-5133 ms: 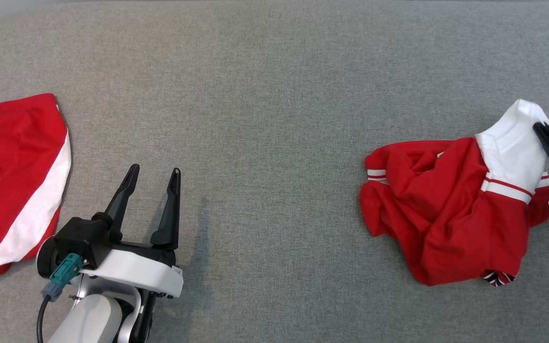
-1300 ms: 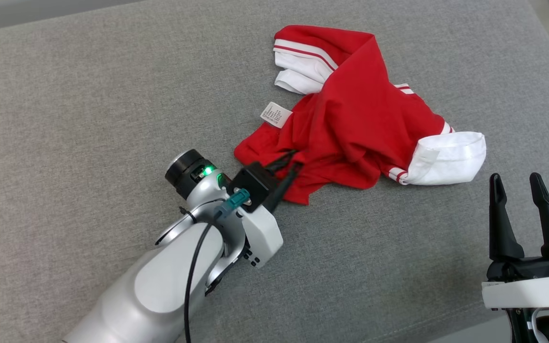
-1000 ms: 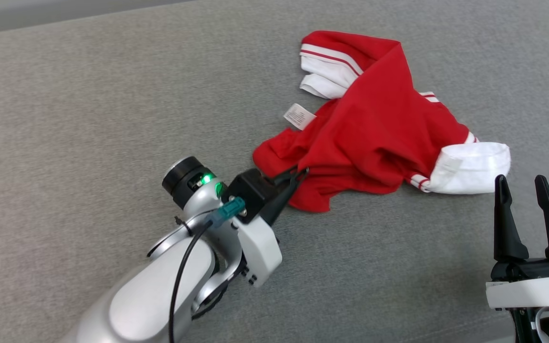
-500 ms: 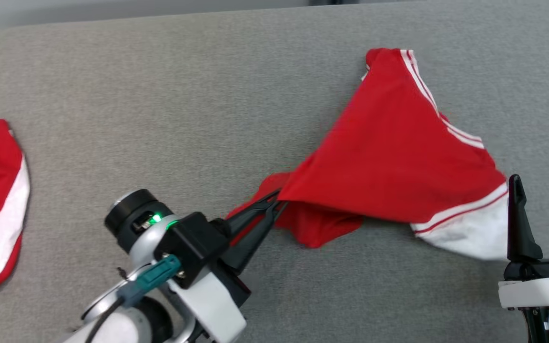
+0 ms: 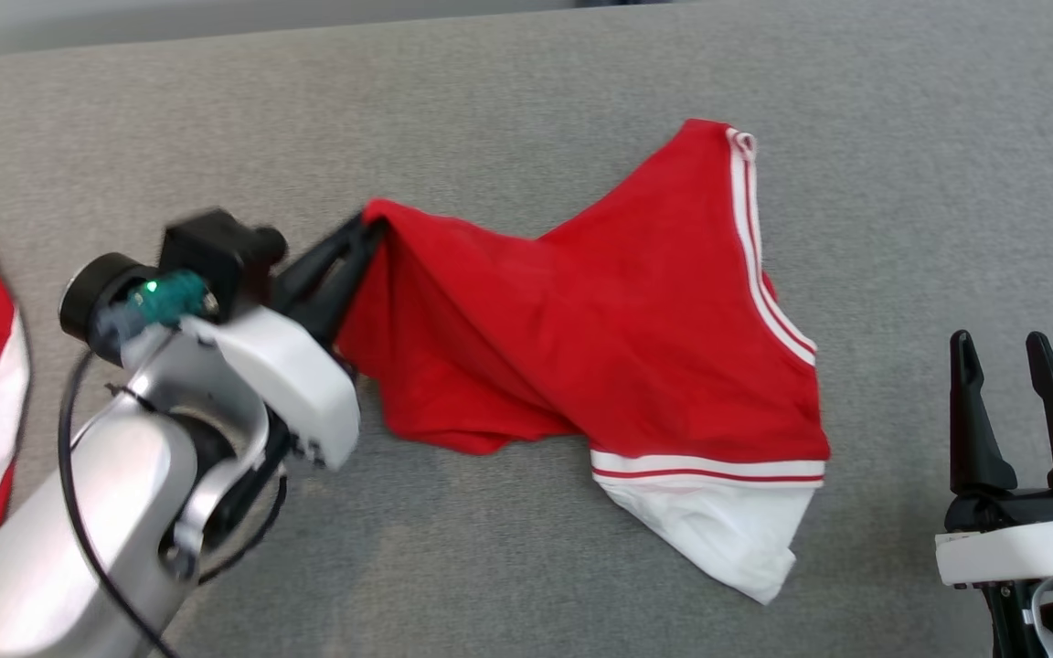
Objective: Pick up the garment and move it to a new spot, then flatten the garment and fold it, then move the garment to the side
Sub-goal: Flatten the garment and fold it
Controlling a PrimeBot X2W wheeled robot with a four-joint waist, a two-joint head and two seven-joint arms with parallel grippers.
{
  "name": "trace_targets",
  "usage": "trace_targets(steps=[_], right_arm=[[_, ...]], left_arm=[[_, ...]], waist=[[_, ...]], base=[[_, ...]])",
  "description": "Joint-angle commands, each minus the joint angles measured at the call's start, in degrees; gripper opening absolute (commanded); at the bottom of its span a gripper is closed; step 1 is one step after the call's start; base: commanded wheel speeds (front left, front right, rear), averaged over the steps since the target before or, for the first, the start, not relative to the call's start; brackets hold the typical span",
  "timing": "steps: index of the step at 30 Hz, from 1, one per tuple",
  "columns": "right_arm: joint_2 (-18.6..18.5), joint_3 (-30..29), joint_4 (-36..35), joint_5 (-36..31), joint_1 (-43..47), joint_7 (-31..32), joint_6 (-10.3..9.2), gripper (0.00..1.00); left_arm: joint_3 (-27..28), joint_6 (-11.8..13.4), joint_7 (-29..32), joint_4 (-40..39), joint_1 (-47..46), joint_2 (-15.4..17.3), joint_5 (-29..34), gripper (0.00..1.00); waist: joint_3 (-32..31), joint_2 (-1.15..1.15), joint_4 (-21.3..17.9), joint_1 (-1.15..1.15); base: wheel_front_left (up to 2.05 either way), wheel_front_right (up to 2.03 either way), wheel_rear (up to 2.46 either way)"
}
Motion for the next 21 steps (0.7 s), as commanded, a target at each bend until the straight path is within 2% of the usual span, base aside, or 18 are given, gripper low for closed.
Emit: trace_targets(steps=[1,5,10,11,12,13,18,21], right_arm=[[-0.2,-0.1,0.5,0.6,-0.4,-0.5,0.00,1.00],[-0.2,0.9,1.8,1.5,-1.2,-1.3,0.00,1.00],[-0.2,1.2,3.2,2.0,-1.2,-2.3,0.00,1.00],[-0.2,1.1,3.5,2.0,-1.3,-2.5,0.00,1.00],[-0.2,1.1,3.6,2.1,-1.3,-2.6,0.00,1.00],[-0.2,1.1,3.8,2.1,-1.3,-2.6,0.00,1.00],[-0.2,0.6,3.9,1.3,-1.2,-2.5,0.00,1.00],[-0.2,0.4,3.3,0.6,-1.0,-2.0,0.00,1.00]], left_arm=[[0.8,-0.5,-1.4,4.2,-1.8,-1.5,-1.2,0.00],[1.5,-2.6,-6.0,20.2,-5.8,-5.7,-2.5,0.00],[2.0,-5.2,-12.1,35.6,-9.8,-10.5,-3.4,0.00],[2.0,-5.6,-13.1,38.0,-10.2,-11.2,-3.6,0.23],[1.9,-6.1,-14.1,40.0,-10.6,-11.9,-3.7,0.76],[1.9,-6.5,-15.3,41.6,-11.0,-12.4,-3.7,1.00],[2.1,-7.7,-20.8,45.8,-10.6,-14.2,-3.6,1.00],[3.3,-7.0,-25.3,44.8,-8.4,-14.2,-3.8,1.00]], waist=[[0.8,0.00,-1.9,0.00],[1.9,0.00,-4.8,0.00],[2.7,0.00,-6.7,0.00],[2.7,0.00,-6.9,0.00],[2.8,0.00,-6.9,0.00],[2.8,0.00,-6.9,0.00],[2.1,0.00,-5.8,0.00],[1.4,0.00,-4.6,0.00]], base=[[0.00,0.00,0.00],[0.00,0.00,0.00],[0.00,0.00,0.00],[0.00,0.00,0.00],[0.00,0.00,0.00],[0.00,0.00,0.00],[0.00,0.00,0.00],[0.00,0.00,0.00]])
